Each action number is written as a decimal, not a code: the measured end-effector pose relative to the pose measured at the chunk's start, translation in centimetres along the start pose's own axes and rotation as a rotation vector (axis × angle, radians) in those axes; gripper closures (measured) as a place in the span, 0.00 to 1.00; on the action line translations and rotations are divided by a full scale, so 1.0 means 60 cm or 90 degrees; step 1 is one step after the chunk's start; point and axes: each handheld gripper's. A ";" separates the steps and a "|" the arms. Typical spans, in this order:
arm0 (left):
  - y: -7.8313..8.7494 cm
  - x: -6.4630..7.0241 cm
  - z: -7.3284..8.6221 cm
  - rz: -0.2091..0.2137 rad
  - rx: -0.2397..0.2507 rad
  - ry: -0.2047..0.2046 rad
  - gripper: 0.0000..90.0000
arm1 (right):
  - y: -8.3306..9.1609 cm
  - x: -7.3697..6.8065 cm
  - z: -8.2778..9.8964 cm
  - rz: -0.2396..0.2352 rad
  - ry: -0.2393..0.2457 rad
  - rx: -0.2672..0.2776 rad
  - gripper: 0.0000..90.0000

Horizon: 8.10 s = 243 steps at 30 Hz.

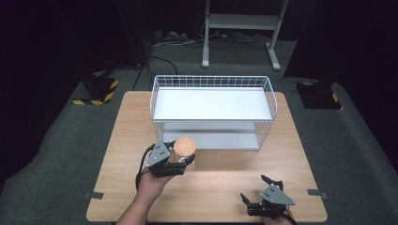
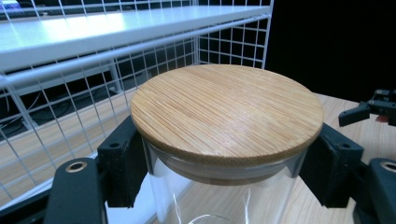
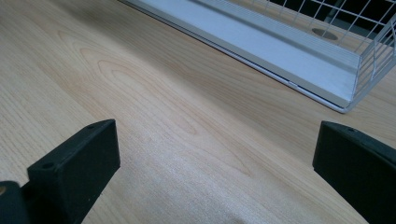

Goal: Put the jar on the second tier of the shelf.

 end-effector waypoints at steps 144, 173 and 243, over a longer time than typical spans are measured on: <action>-0.115 -0.076 -0.238 -0.084 0.146 -0.002 0.29 | 0.004 0.006 0.003 -0.012 -0.021 0.017 0.00; -0.143 -0.087 -0.238 -0.084 0.122 0.016 0.29 | 0.004 0.006 0.003 -0.013 -0.024 0.020 0.00; -0.041 -0.055 -0.189 -0.084 0.083 0.024 0.00 | 0.004 0.005 0.003 -0.020 -0.014 0.018 0.00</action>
Point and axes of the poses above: each handheld gripper's, and its own axes: y roughly backward along the jaws, z roughly out of its underside, x roughly to its right, and after that the axes turned 7 degrees about y, right-handed
